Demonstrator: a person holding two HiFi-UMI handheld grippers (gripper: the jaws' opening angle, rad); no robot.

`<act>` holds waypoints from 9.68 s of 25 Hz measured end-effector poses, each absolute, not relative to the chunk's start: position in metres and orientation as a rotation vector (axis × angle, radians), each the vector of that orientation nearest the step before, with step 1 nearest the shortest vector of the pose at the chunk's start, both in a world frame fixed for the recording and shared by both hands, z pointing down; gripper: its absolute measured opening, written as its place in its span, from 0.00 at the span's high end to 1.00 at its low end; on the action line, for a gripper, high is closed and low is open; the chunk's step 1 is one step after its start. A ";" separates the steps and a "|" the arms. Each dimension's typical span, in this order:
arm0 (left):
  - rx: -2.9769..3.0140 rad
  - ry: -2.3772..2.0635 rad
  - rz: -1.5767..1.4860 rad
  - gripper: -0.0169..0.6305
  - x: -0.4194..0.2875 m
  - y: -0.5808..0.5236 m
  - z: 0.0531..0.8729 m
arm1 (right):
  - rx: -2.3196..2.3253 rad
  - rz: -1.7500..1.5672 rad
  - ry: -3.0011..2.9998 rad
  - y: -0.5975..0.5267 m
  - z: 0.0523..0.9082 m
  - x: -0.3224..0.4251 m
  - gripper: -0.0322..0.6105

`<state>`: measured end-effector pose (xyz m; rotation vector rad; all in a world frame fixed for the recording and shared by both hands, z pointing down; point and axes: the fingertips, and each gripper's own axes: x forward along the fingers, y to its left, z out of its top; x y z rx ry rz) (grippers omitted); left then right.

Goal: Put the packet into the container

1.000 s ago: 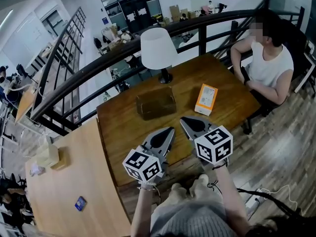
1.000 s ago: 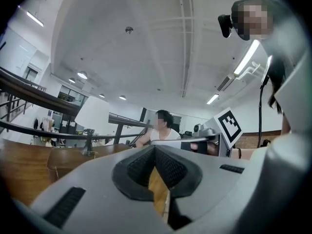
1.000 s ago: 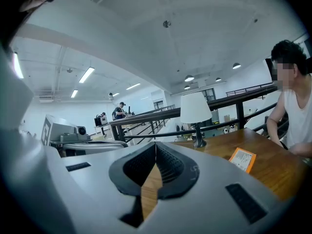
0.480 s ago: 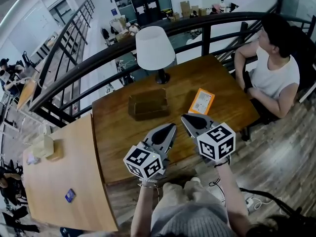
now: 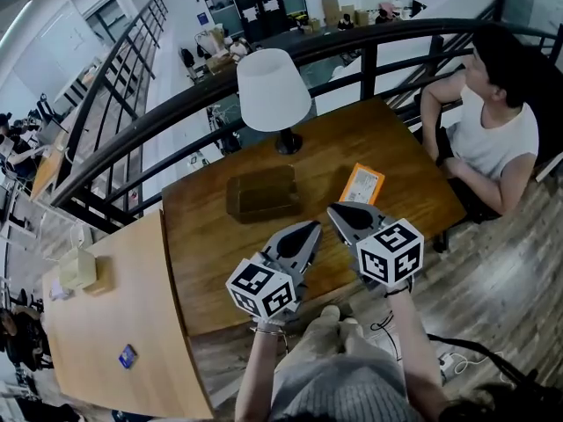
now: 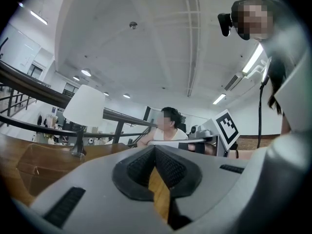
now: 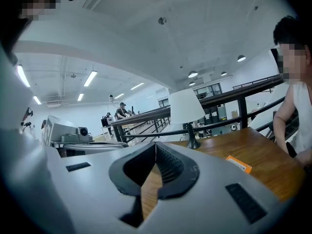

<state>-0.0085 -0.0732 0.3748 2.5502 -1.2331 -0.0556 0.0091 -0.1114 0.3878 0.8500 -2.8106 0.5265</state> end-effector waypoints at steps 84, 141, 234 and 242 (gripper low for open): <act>2.218 -1.560 -0.097 0.97 0.059 -0.203 0.454 | 0.478 0.699 -2.459 -0.284 0.510 0.107 0.91; 2.368 -1.547 -0.138 0.97 -0.190 -0.121 0.373 | 0.785 0.594 -2.664 -0.214 0.365 -0.099 0.92; 2.406 -1.208 0.068 0.97 -0.168 -0.157 0.436 | 0.930 0.446 -2.216 -0.208 0.497 -0.126 0.82; 2.383 -1.243 0.016 0.97 -0.165 -0.143 0.426 | 0.881 0.483 -2.376 -0.196 0.463 -0.132 0.86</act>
